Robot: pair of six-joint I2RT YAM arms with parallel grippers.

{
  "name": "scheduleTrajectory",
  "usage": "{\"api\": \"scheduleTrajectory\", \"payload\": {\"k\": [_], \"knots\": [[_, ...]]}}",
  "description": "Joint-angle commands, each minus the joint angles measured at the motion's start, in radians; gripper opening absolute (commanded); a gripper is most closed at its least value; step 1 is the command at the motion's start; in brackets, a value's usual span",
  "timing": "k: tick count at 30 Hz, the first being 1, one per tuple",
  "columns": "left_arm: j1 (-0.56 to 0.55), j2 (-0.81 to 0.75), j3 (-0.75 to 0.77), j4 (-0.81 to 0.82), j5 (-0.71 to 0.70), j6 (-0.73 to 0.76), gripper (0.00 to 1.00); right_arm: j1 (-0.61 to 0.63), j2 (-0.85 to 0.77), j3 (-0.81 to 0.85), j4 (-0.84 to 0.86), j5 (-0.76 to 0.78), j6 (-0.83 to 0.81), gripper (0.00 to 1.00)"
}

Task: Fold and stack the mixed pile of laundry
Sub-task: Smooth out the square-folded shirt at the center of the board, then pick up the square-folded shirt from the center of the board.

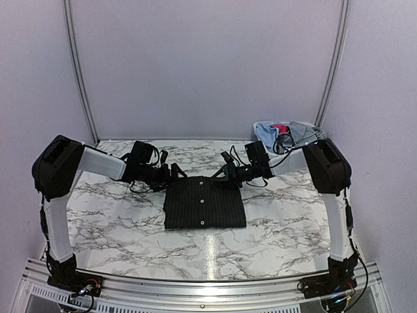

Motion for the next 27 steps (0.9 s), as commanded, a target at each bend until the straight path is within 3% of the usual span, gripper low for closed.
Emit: {"api": "scheduleTrajectory", "payload": {"k": [1,6,11,17,27], "knots": [[0.004,-0.16,-0.011,-0.226,-0.138,0.195,0.99,0.002,-0.135,-0.003,-0.103,0.028,-0.048,0.54],[-0.076,-0.31,0.023,-0.383,-0.212,0.414,0.99,-0.021,-0.365,-0.137,-0.155,0.079,-0.066,0.54],[-0.3,-0.303,0.106,-0.53,-0.373,0.651,0.99,-0.081,-0.551,-0.333,-0.177,0.113,-0.064,0.55],[-0.527,-0.16,0.256,-0.58,-0.522,0.778,0.86,-0.163,-0.728,-0.559,-0.169,0.123,-0.047,0.55],[-0.69,0.155,0.502,-0.593,-0.597,0.89,0.73,-0.231,-0.915,-0.807,-0.181,0.122,-0.048,0.55]]}}
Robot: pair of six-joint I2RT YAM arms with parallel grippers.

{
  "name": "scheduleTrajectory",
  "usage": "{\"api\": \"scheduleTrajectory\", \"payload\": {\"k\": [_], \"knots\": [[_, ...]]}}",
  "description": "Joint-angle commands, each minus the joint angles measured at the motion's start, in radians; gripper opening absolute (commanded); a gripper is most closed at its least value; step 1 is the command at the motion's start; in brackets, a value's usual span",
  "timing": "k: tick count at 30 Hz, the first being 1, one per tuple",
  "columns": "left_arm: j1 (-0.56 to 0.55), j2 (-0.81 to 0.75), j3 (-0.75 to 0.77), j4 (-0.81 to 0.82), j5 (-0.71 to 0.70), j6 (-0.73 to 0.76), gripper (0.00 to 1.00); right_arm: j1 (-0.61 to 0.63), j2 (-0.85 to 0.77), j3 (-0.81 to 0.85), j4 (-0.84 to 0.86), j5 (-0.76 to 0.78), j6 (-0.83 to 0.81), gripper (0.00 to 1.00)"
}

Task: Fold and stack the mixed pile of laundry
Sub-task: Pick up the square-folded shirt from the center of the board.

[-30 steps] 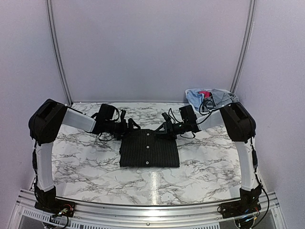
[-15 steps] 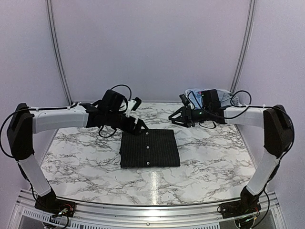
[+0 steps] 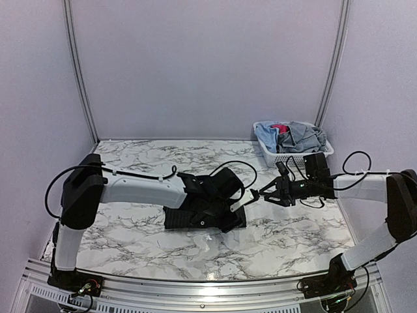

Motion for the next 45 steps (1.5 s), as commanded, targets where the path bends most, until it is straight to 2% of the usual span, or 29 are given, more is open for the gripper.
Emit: {"api": "scheduleTrajectory", "payload": {"k": [1,4,7,13,19,27,29,32,35,41,45], "knots": [[-0.05,0.118,0.093,-0.048,-0.053,0.076,0.71,-0.022,-0.064,-0.065,-0.002,0.011,0.001,0.55],[-0.067,0.175,0.121,-0.05,-0.065,0.08,0.64,-0.022,-0.079,-0.108,0.003,0.015,0.007,0.56],[-0.071,0.216,0.141,-0.049,-0.078,0.081,0.52,-0.022,-0.081,-0.146,0.031,0.024,0.034,0.56],[-0.073,0.182,0.126,-0.041,0.009,0.066,0.14,-0.006,-0.055,-0.181,0.133,0.016,0.112,0.66],[-0.073,0.082,0.044,0.034,0.108,0.014,0.01,0.065,0.033,-0.162,0.235,0.036,0.194,0.8],[-0.073,0.006,-0.018,0.114,0.133,-0.032,0.0,0.124,0.156,-0.166,0.401,0.046,0.332,0.81],[-0.074,-0.002,-0.023,0.116,0.102,-0.026,0.0,0.125,0.172,-0.175,0.437,0.048,0.361,0.81],[-0.076,0.001,-0.043,0.117,0.006,0.003,0.13,0.123,0.16,-0.177,0.441,0.056,0.375,0.81],[-0.073,0.03,-0.049,0.108,-0.061,0.058,0.21,0.105,0.131,-0.177,0.421,0.061,0.371,0.81],[-0.048,0.097,-0.036,0.097,-0.074,0.115,0.42,0.055,0.097,-0.18,0.342,0.068,0.323,0.81],[-0.04,0.15,-0.011,0.097,-0.057,0.158,0.41,0.051,0.101,-0.181,0.33,0.068,0.315,0.85]]}}
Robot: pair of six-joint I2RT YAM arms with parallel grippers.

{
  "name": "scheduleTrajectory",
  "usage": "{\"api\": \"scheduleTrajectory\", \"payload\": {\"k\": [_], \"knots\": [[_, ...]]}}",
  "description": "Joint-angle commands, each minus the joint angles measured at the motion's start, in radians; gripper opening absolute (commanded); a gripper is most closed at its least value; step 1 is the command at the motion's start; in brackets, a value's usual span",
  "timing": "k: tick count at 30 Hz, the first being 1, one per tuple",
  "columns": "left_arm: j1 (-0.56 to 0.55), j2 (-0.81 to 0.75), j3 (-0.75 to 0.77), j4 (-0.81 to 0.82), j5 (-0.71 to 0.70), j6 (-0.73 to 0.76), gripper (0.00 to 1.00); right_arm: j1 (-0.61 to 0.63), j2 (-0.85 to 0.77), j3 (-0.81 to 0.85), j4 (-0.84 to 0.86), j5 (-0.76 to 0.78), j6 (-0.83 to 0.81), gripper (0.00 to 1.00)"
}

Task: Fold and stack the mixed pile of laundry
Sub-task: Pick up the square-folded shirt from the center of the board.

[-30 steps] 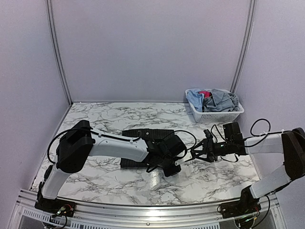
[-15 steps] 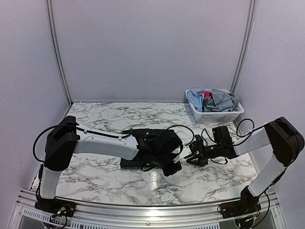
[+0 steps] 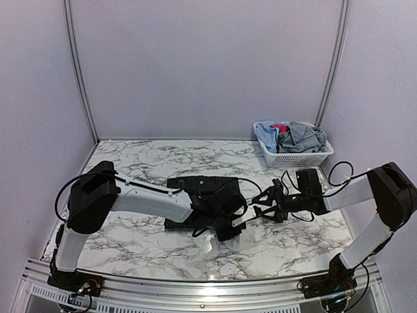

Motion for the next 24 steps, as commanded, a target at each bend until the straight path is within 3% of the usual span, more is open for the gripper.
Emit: {"api": "scheduleTrajectory", "payload": {"k": [1,6,16,24], "knots": [[0.013,0.072,0.034,-0.005,0.001,0.068,0.37,-0.009,-0.011,0.002,-0.031,0.011,-0.024,0.85],[0.013,0.083,0.062,-0.002,0.035,0.084,0.0,0.009,0.006,0.011,-0.013,0.013,-0.004,0.97],[0.013,-0.063,-0.03,0.087,0.17,-0.001,0.0,0.072,0.111,0.038,0.13,0.008,0.111,0.98],[0.013,-0.115,-0.057,0.13,0.181,-0.027,0.0,0.102,0.167,0.027,0.209,0.0,0.209,0.99]]}}
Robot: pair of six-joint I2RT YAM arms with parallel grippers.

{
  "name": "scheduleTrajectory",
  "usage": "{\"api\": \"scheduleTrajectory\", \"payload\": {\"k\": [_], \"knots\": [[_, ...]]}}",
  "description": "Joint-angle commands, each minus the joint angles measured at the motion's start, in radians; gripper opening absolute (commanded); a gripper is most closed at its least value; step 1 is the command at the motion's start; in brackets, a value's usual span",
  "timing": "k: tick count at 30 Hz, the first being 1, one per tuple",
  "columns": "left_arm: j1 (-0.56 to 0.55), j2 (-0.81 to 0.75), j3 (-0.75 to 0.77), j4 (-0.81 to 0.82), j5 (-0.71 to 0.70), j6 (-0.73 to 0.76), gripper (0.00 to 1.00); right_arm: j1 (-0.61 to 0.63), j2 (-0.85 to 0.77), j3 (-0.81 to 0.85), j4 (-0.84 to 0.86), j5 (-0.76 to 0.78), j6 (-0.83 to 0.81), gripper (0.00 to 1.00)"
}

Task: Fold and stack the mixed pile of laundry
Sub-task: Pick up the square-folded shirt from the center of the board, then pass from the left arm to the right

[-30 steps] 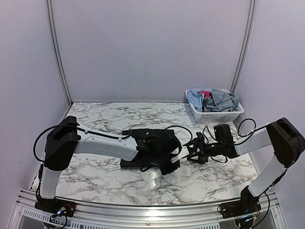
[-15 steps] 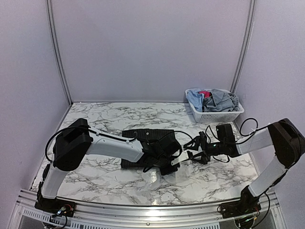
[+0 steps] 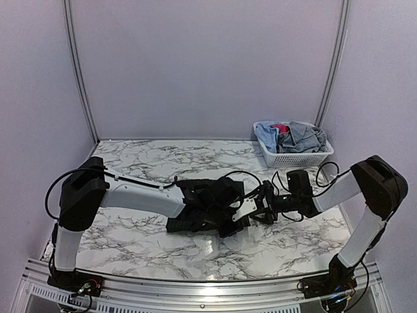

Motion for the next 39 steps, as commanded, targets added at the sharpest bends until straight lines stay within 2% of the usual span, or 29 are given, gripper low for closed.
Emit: {"api": "scheduleTrajectory", "payload": {"k": [1,4,11,16,17,21,23,27,28,29,30,32,34,36,37,39], "knots": [[0.0,-0.061,-0.01,0.059,0.04,-0.022,0.0,0.027,0.038,-0.005,0.054,0.011,0.095,0.99],[0.0,-0.069,-0.008,0.063,0.051,-0.023,0.0,0.034,0.062,-0.011,0.112,0.006,0.149,0.98],[-0.002,-0.097,-0.021,0.071,0.074,-0.014,0.0,0.047,0.176,-0.01,0.314,-0.02,0.32,0.91],[-0.005,-0.128,-0.043,0.08,0.114,0.001,0.0,0.055,0.234,0.033,0.337,-0.063,0.347,0.9],[-0.006,-0.134,-0.05,0.082,0.12,0.005,0.0,0.056,0.248,0.042,0.343,-0.077,0.348,0.87],[-0.008,-0.147,-0.074,0.086,0.123,0.016,0.0,0.067,0.282,0.074,0.335,-0.106,0.337,0.72],[-0.009,-0.151,-0.082,0.09,0.123,0.014,0.0,0.073,0.294,0.086,0.317,-0.112,0.326,0.62],[-0.012,-0.165,-0.094,0.095,0.119,0.009,0.0,0.078,0.301,0.082,0.317,-0.109,0.326,0.25],[-0.014,-0.169,-0.095,0.095,0.113,0.007,0.0,0.078,0.296,0.079,0.309,-0.108,0.319,0.12],[-0.014,-0.175,-0.099,0.095,0.104,0.001,0.0,0.078,0.283,0.079,0.29,-0.105,0.305,0.05],[-0.013,-0.185,-0.103,0.095,0.094,-0.011,0.07,0.078,0.269,0.079,0.262,-0.102,0.289,0.0],[-0.013,-0.213,-0.116,0.096,0.067,-0.043,0.32,0.077,0.233,0.081,0.192,-0.102,0.241,0.0],[-0.009,-0.256,-0.137,0.095,0.025,-0.095,0.52,0.076,0.189,0.084,0.085,-0.1,0.167,0.0],[-0.003,-0.309,-0.177,0.095,-0.001,-0.144,0.94,0.071,0.141,0.095,-0.051,-0.093,0.067,0.0],[0.002,-0.337,-0.192,0.095,-0.019,-0.171,0.98,0.067,0.114,0.103,-0.141,-0.079,0.008,0.0],[0.012,-0.388,-0.22,0.095,-0.036,-0.225,0.99,0.052,0.058,0.124,-0.314,-0.044,-0.124,0.0]]}}
